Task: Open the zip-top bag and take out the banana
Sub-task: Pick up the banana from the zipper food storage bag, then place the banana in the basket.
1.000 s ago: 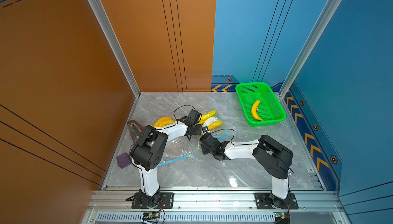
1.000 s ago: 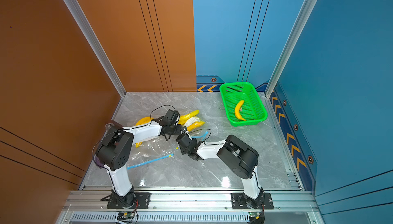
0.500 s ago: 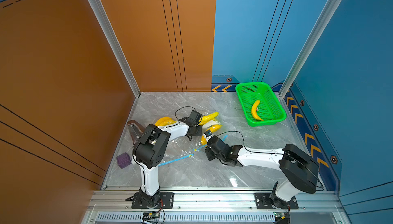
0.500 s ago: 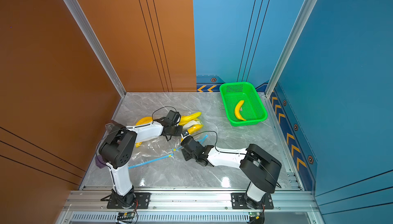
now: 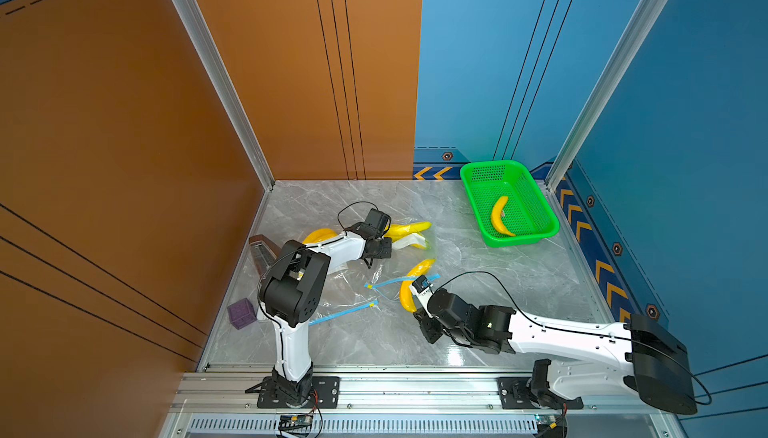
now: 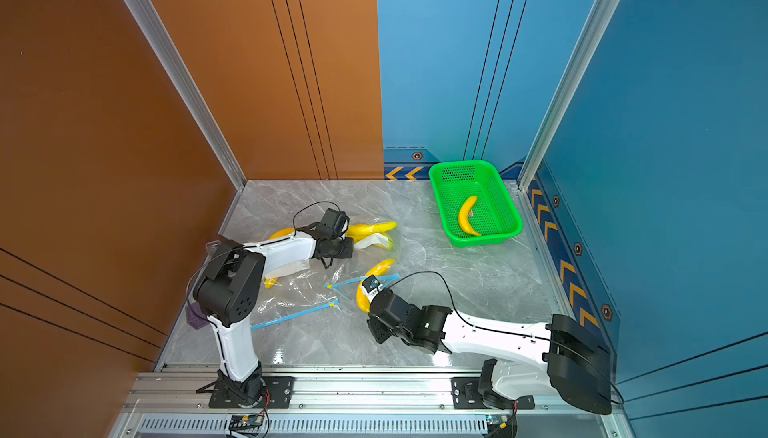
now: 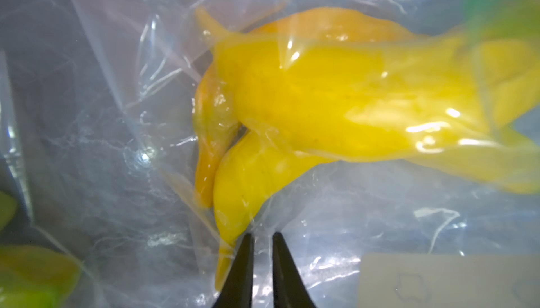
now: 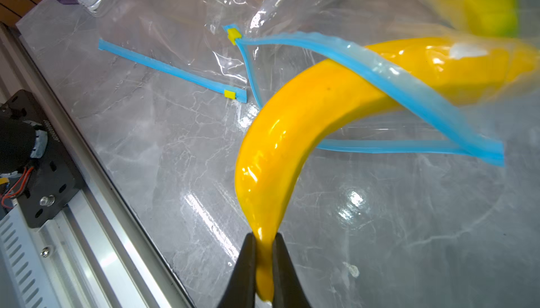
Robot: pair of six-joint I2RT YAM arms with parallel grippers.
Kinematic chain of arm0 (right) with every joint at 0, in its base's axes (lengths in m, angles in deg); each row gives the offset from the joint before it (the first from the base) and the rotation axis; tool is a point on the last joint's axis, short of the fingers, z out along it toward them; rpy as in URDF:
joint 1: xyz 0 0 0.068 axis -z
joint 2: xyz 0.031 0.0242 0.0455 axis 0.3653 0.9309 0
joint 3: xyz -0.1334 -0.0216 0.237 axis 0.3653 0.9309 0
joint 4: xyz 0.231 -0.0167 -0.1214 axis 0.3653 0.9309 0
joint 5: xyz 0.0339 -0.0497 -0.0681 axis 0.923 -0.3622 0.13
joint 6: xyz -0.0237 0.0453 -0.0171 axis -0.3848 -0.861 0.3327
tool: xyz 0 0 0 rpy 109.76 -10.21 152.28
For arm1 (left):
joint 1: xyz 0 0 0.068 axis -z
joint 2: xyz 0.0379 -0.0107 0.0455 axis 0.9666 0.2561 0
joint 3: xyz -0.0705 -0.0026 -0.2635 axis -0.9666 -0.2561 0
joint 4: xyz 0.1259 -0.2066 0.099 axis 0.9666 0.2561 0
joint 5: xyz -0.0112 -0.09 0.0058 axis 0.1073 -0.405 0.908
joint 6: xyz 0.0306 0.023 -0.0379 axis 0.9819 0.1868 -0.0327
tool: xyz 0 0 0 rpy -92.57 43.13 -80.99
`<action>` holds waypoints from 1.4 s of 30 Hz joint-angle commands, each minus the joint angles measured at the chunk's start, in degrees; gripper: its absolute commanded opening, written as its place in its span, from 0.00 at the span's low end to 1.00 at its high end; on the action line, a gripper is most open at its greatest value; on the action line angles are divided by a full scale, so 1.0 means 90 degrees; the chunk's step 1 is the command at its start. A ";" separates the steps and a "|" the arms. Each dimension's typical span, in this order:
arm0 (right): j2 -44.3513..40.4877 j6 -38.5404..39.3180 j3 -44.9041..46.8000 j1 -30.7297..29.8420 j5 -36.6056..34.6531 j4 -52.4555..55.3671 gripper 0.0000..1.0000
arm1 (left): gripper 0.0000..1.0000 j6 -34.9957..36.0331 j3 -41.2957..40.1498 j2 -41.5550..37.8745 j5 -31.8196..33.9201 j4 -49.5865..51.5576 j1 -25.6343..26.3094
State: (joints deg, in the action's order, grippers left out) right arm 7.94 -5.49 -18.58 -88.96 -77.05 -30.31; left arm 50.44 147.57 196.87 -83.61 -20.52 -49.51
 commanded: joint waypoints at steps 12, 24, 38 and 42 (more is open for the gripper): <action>-0.0721 0.0201 -0.0115 -0.1150 0.0493 0.1147 0.02 | 0.39 -0.0038 0.0121 -0.0598 0.0081 0.0149 -0.0057; -0.1729 0.0456 -0.0404 -0.1341 0.1351 0.1639 0.04 | 0.59 -0.0038 -0.0942 -0.2079 0.0529 0.0153 -0.0343; -0.1397 0.0935 -0.1326 0.1483 0.0006 0.1530 0.06 | 0.63 -0.0016 -0.1722 -0.2954 0.0549 0.0129 -0.0457; -0.0710 0.1057 -0.1736 0.3149 0.0216 0.1303 0.06 | 0.63 0.0008 -0.1855 -0.3054 0.0505 0.0130 -0.0448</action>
State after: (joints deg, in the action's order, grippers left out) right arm -1.74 1.99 -31.41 -67.23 -74.06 -17.11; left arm 50.09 132.19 170.79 -79.89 -20.13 -53.47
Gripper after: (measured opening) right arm 0.109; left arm 0.631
